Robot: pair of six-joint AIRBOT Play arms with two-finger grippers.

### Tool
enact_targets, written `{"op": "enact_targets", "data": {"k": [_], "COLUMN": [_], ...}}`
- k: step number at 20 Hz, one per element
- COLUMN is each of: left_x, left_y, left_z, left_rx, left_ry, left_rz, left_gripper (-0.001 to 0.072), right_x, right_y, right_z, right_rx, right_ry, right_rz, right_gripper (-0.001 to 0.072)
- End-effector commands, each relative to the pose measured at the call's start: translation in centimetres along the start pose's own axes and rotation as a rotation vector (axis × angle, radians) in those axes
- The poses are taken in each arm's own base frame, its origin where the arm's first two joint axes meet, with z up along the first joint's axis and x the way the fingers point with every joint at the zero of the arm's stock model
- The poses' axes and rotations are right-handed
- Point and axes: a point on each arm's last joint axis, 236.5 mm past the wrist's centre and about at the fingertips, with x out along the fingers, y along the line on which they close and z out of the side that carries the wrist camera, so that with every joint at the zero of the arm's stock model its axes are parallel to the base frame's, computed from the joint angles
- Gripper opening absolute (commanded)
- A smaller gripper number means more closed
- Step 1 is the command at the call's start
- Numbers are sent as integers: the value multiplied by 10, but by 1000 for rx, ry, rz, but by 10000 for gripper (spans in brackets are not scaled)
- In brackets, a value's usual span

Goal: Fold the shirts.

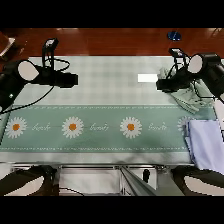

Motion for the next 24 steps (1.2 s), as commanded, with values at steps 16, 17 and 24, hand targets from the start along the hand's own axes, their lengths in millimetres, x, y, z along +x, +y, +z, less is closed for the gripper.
{"op": "enact_targets", "data": {"k": [16,17,24], "left_x": [0,0,7], "left_y": [0,0,4], "left_z": [0,2,44], "left_rx": [0,1,-4], "left_ry": [-2,-9,-183], "left_rz": [0,0,8], "left_gripper": [19,19,428], "right_x": [0,0,-23], "right_y": [1,1,-84], "right_z": [3,9,83], "right_rx": [-1,-1,-70], "right_ry": [-14,-37,-344], "right_rz": [2,4,-362], "right_gripper": [31,31,418]}}
